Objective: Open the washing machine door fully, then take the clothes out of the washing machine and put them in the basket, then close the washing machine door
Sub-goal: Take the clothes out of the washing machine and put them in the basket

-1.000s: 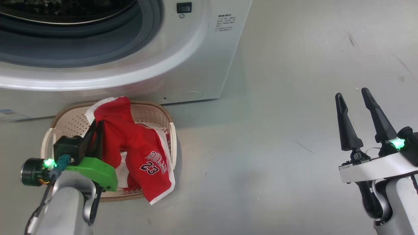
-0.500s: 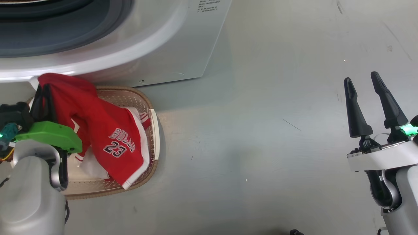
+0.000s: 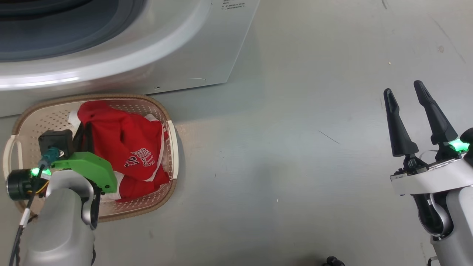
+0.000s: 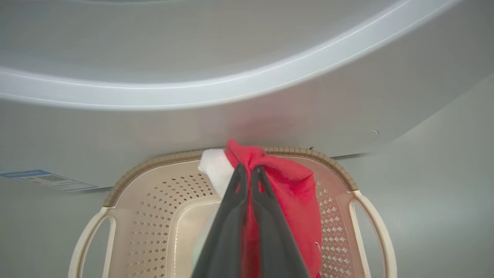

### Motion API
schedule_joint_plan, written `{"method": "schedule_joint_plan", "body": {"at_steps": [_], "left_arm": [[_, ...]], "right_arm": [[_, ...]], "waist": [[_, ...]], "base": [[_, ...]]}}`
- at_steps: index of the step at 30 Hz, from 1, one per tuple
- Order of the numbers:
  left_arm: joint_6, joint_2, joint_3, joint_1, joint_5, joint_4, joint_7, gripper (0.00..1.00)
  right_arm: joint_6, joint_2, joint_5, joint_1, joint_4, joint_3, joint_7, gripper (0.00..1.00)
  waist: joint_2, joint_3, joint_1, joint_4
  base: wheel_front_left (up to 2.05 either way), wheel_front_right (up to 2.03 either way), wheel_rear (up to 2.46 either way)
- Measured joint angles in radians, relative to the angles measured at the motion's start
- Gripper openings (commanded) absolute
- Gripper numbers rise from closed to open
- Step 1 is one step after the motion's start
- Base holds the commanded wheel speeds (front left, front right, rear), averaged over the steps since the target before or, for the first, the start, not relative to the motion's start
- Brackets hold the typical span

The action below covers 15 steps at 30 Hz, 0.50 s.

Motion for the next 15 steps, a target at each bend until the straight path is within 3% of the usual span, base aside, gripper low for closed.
{"method": "schedule_joint_plan", "body": {"at_steps": [15], "left_arm": [[0.017,-0.018,0.054,0.001,-0.048,0.183,0.044,0.00]], "right_arm": [[0.000,-0.018,0.001,-0.017,-0.002,-0.009,0.000,1.00]], "waist": [[0.0000,0.033,0.0000,0.001]], "base": [[0.00,0.00,0.00]]}}
